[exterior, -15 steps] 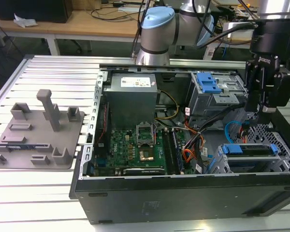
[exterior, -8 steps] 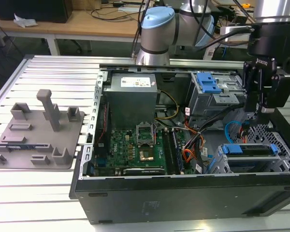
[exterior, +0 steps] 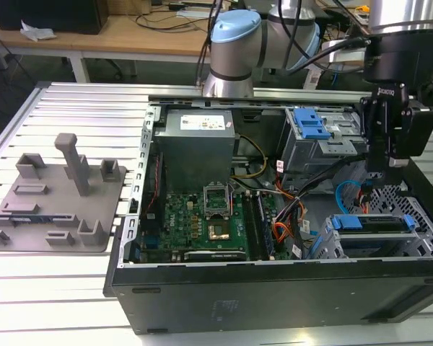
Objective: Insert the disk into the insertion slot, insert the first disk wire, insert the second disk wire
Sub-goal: 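Insert the first disk wire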
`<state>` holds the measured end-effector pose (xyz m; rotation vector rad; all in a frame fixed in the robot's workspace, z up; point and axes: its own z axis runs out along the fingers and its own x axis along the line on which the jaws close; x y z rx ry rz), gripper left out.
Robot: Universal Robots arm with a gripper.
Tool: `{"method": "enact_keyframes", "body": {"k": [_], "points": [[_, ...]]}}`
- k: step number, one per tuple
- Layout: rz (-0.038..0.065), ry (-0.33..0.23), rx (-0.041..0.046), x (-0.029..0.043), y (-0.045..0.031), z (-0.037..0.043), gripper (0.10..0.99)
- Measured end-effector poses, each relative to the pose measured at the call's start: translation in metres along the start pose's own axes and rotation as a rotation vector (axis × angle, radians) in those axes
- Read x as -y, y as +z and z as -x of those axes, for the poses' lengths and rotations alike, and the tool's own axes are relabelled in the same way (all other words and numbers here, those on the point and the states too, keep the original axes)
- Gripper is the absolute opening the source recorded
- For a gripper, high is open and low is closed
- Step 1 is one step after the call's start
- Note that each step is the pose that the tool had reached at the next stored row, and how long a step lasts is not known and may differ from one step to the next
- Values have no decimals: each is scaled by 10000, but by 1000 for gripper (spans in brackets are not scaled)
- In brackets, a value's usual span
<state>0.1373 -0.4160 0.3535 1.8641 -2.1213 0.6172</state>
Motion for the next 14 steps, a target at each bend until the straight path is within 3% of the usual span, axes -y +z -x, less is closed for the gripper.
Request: {"method": "enact_keyframes", "body": {"k": [1,3,6,8,14], "points": [[-30,-17,-190,-17,-5,10,533],[-58,-15,-270,-32,-10,46,533],[-75,-8,-277,-42,12,95,522],[-76,-7,-281,-46,31,109,384],[-142,23,-298,-50,75,146,384]]}}
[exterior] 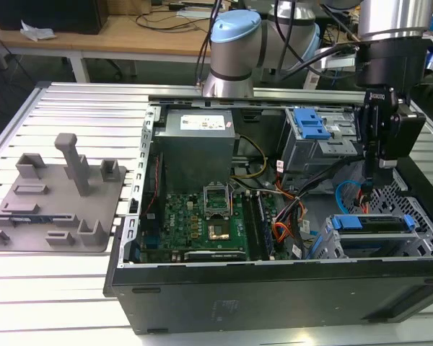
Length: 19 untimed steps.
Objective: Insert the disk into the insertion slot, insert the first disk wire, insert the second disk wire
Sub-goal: 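Insert the first disk wire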
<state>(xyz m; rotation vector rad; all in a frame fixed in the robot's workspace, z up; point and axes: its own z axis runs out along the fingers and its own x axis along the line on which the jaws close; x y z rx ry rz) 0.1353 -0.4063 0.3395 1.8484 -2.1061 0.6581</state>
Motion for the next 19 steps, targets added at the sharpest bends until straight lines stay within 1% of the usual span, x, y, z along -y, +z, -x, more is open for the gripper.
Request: {"method": "enact_keyframes", "body": {"k": [1,2,4,5,8,10,11,19], "points": [[-6,-2,-11,2,-1,18,384],[-15,-7,-45,0,-9,42,384],[-23,-13,-81,-2,-9,64,384],[-31,-19,-117,-3,-9,77,384],[-48,-30,-188,-6,3,92,384],[-70,-49,-287,-5,12,101,384],[-80,-60,-326,-4,14,106,294],[-83,-64,-337,-5,21,110,294]]}}
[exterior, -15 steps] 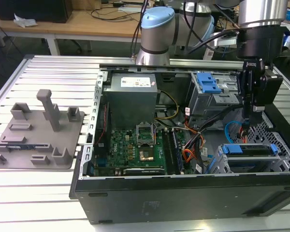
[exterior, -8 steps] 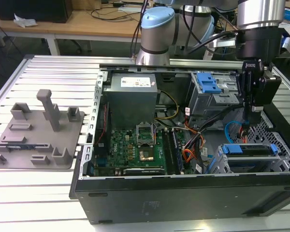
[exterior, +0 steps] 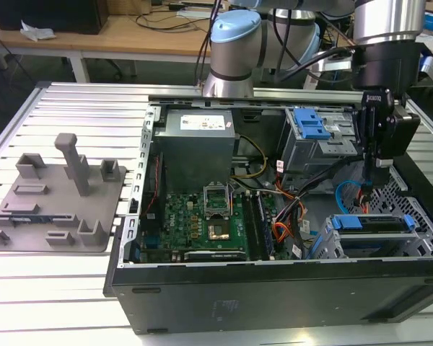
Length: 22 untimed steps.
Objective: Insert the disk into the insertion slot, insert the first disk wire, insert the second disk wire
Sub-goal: 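Insert the first disk wire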
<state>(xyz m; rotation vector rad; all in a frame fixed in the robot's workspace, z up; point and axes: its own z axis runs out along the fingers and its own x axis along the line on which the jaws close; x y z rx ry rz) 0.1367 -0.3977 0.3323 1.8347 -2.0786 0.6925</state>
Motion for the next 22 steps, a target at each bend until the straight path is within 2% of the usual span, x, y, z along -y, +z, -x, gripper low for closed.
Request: {"method": "enact_keyframes", "body": {"k": [4,6,9,10,11,12,14,16,17,20,22], "points": [[0,0,1,-3,14,8,294],[0,0,-1,-4,23,14,165],[0,0,0,-4,24,15,165],[28,-19,0,6,26,17,165],[108,-68,-8,26,28,20,165],[255,-156,-24,57,31,24,165],[730,-454,-68,169,43,42,165],[800,-497,-73,185,47,39,165],[812,-495,-19,193,81,-16,165],[849,-478,276,203,108,-87,165],[968,-446,1012,213,105,-151,165]]}}
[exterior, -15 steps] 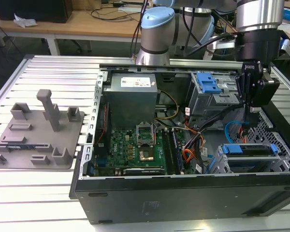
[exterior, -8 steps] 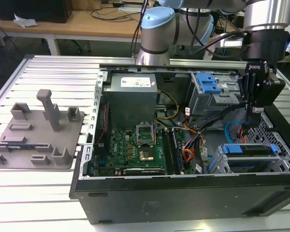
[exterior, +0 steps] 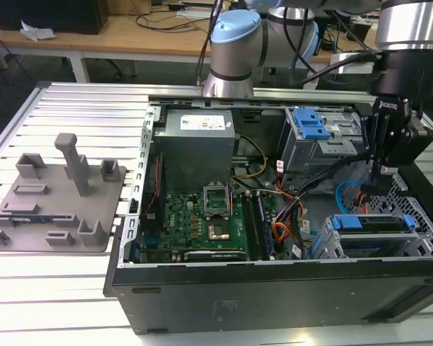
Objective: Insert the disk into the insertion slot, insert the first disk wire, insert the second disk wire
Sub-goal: 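Insert the first disk wire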
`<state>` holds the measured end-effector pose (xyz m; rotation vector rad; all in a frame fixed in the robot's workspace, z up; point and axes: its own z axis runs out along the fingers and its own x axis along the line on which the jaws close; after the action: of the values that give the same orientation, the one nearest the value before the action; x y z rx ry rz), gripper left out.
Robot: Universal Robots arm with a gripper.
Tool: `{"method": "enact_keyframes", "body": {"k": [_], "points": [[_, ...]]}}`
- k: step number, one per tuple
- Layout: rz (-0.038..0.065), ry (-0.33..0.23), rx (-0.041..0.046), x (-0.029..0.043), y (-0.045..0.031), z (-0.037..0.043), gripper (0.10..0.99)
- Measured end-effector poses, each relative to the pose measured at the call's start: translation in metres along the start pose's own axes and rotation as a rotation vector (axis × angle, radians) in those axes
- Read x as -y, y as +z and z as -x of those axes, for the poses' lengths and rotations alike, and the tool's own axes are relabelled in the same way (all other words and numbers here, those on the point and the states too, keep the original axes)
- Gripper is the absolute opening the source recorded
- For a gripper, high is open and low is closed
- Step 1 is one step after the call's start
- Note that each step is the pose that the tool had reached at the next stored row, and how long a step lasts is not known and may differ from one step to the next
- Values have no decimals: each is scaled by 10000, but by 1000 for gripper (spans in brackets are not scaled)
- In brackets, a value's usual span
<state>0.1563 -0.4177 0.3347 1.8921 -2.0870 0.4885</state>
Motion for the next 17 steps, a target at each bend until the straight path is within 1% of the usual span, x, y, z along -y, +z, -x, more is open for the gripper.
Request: {"method": "enact_keyframes", "body": {"k": [1,2,5,6,7,8,9,10,12,13,16,17], "points": [[118,-36,304,3,-15,-20,165],[167,-57,411,17,-34,-35,165],[267,-95,529,61,-60,-61,165],[294,-104,581,73,-62,-68,165],[312,-108,674,82,-58,-80,165],[338,-113,789,86,-52,-92,165],[384,-119,1032,89,-44,-109,165],[409,-123,1193,91,-38,-122,165],[472,-130,1657,96,-22,-168,165],[483,-129,1749,98,-20,-187,165],[517,-136,1931,106,-10,-259,165],[541,-139,2074,112,3,-308,165]]}}
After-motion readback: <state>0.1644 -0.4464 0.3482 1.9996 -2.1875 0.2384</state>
